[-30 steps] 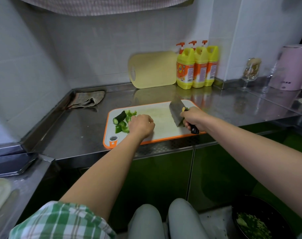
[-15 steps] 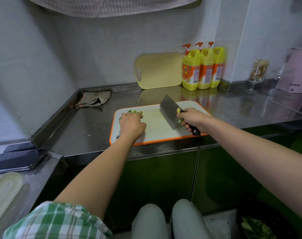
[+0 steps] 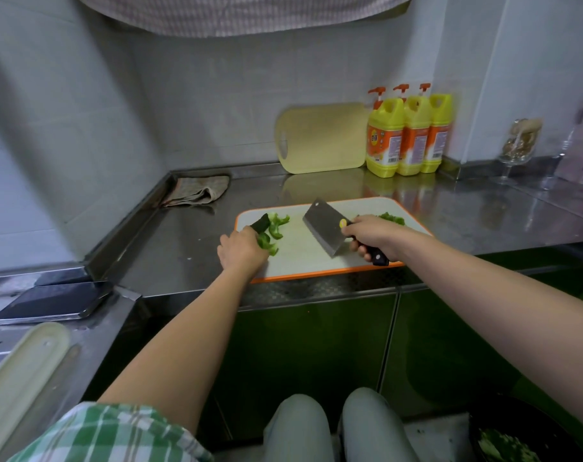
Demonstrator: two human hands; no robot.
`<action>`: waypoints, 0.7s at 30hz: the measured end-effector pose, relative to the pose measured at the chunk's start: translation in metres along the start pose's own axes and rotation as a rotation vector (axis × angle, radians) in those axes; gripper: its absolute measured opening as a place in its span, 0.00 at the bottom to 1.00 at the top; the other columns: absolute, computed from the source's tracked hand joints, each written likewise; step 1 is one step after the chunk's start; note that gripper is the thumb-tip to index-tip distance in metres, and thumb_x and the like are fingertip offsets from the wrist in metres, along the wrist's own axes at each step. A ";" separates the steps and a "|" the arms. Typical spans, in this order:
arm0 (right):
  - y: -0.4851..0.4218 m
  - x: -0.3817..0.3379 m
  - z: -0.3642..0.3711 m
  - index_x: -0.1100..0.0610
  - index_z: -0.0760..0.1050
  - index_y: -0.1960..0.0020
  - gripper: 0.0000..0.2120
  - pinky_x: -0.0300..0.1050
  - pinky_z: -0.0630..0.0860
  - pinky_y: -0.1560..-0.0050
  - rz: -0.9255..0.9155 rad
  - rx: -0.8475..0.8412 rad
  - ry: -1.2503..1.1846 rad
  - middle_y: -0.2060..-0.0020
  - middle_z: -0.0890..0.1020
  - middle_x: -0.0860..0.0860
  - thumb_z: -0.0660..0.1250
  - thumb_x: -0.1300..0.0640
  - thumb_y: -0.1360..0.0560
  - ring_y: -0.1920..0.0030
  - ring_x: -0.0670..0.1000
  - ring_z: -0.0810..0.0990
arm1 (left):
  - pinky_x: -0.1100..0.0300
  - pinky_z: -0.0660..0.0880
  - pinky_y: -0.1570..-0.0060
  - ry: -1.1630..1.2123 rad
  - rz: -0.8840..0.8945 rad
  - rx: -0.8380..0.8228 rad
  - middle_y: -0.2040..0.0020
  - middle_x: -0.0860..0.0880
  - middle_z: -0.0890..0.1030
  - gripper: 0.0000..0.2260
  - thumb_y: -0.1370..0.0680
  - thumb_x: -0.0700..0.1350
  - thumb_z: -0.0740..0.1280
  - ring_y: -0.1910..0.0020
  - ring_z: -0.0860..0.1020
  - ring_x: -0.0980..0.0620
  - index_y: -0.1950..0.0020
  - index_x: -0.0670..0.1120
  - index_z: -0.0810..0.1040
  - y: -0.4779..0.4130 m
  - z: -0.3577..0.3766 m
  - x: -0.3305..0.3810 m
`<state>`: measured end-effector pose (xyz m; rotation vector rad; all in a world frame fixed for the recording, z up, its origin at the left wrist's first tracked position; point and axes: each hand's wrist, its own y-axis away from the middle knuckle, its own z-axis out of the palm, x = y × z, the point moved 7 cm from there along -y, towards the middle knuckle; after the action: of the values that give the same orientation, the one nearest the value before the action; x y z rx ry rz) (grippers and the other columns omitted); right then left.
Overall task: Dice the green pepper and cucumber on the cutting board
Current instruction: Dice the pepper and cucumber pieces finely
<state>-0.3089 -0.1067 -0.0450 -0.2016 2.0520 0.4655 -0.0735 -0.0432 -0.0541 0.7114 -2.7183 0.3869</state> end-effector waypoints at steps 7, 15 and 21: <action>-0.002 0.001 -0.015 0.60 0.67 0.51 0.04 0.36 0.63 0.77 -0.063 0.159 -0.088 0.69 0.70 0.56 0.55 0.61 0.18 0.74 0.51 0.66 | 0.56 0.75 0.48 0.222 -0.017 -0.019 0.45 0.46 0.81 0.13 0.28 0.45 0.71 0.45 0.78 0.44 0.44 0.53 0.80 0.000 0.001 -0.003; -0.004 -0.009 -0.019 0.61 0.69 0.49 0.06 0.40 0.66 0.75 -0.105 0.196 -0.041 0.65 0.78 0.59 0.54 0.61 0.20 0.73 0.52 0.70 | 0.59 0.73 0.56 0.614 0.042 -0.012 0.57 0.46 0.83 0.10 0.28 0.39 0.70 0.54 0.80 0.47 0.48 0.49 0.80 0.002 0.009 0.035; -0.010 0.005 -0.018 0.63 0.68 0.52 0.09 0.42 0.68 0.73 -0.051 0.174 0.138 0.63 0.77 0.62 0.52 0.59 0.19 0.72 0.54 0.71 | 0.62 0.77 0.54 0.855 0.226 -0.181 0.58 0.46 0.80 0.12 0.26 0.33 0.70 0.59 0.77 0.53 0.44 0.43 0.79 0.001 0.022 0.071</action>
<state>-0.3224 -0.1224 -0.0436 -0.1851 2.2036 0.2458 -0.1381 -0.0807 -0.0493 0.1200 -1.9736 0.3747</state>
